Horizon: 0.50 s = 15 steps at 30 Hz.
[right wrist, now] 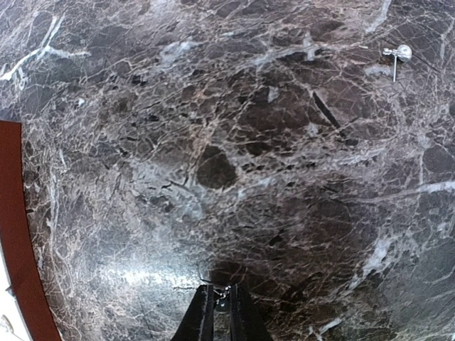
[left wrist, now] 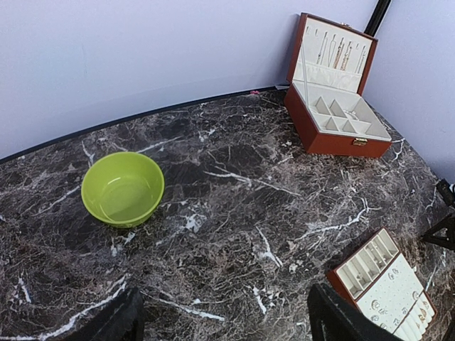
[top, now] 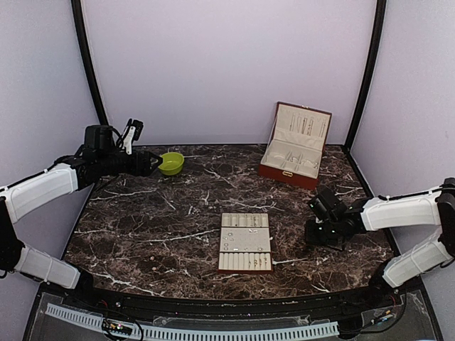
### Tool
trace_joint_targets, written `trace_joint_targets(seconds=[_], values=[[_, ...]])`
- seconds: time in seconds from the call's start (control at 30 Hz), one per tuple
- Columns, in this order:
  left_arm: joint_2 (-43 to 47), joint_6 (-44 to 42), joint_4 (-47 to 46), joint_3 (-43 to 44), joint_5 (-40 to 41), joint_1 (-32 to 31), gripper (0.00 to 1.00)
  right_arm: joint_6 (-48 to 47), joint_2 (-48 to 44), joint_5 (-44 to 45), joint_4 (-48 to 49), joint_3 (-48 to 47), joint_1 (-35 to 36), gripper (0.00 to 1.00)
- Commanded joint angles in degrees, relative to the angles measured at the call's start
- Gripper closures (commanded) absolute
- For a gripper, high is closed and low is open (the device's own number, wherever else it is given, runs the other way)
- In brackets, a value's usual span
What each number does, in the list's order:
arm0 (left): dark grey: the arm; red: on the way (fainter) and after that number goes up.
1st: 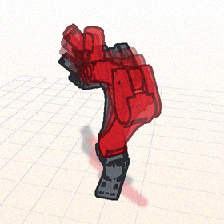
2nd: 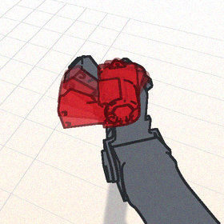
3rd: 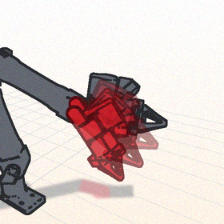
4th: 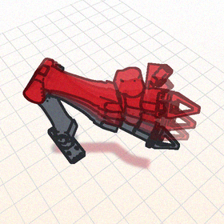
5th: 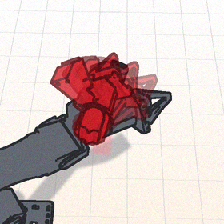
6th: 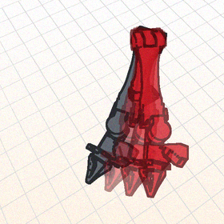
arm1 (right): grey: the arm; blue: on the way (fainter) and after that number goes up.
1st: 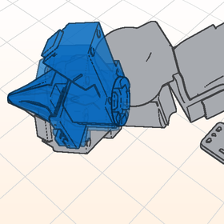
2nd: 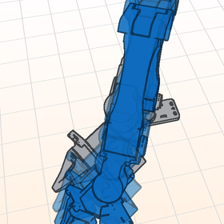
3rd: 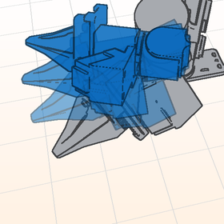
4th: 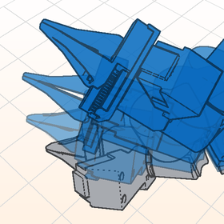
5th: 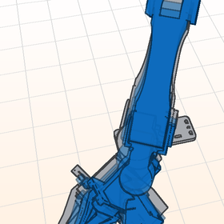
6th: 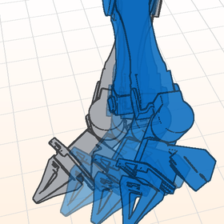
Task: Organize the mixed jewelry
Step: Pick up the earring from the center of the board.
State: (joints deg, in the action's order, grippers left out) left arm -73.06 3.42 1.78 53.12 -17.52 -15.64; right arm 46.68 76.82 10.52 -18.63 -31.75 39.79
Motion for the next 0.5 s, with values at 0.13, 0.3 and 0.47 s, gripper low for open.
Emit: trace_joint_targets(seconds=[0.13,0.3,0.47], values=[[1.7,-0.1,-1.0,-0.7,-0.4,0.2,0.18,0.8,0.1,1.3,-1.4,-0.1,1.0,0.94],[1.9,0.2,-2.9,-1.6,-3.6,-0.2,0.19,-0.5,-0.7,-1.1,2.9,0.0,1.0,0.94],[1.5,0.0,-5.7,-2.5,-5.0,-4.4,0.19,-1.9,-1.0,-3.1,7.0,0.0,0.9,0.95]])
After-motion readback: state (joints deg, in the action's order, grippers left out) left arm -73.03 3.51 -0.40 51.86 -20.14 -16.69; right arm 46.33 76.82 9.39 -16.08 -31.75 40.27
